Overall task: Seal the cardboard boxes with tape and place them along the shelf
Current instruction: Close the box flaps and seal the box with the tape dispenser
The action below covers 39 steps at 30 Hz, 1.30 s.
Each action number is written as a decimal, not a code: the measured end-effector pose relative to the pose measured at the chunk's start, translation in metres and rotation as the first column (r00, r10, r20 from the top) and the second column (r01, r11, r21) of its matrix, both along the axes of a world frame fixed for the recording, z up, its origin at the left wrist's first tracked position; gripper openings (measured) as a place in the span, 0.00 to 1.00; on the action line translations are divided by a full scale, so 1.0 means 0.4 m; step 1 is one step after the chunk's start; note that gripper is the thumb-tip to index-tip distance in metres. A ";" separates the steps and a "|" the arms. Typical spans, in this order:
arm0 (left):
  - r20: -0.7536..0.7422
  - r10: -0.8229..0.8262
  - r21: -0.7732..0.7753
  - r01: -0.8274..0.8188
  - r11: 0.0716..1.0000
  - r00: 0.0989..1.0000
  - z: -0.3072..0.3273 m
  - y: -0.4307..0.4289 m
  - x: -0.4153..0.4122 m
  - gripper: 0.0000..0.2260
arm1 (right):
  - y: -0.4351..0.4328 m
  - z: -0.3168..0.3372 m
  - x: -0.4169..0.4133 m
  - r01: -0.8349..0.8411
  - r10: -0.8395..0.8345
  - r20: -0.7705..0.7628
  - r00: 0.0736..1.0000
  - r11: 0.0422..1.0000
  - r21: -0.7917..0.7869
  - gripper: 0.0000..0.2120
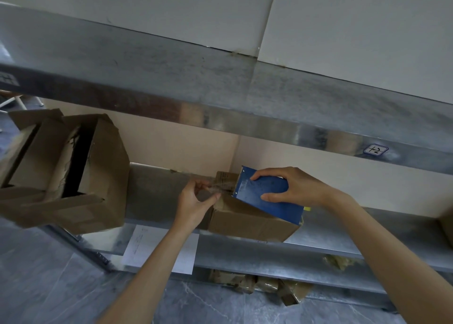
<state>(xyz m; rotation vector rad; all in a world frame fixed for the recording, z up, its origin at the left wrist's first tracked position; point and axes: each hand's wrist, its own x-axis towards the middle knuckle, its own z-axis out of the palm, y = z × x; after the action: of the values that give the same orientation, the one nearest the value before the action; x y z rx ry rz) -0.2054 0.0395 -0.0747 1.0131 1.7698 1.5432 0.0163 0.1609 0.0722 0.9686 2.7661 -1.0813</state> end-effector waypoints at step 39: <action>0.010 0.047 -0.165 -0.045 0.985 0.999 -0.084 0.020 0.054 0.15 | -0.004 -0.042 0.005 0.007 -0.006 -0.030 1.000 0.999 0.049 0.20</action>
<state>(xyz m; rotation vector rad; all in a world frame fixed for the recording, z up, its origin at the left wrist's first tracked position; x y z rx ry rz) -0.1837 0.0473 -0.1084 0.8851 1.8887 1.4005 0.0183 0.1593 0.0555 0.9754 2.8283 -1.0416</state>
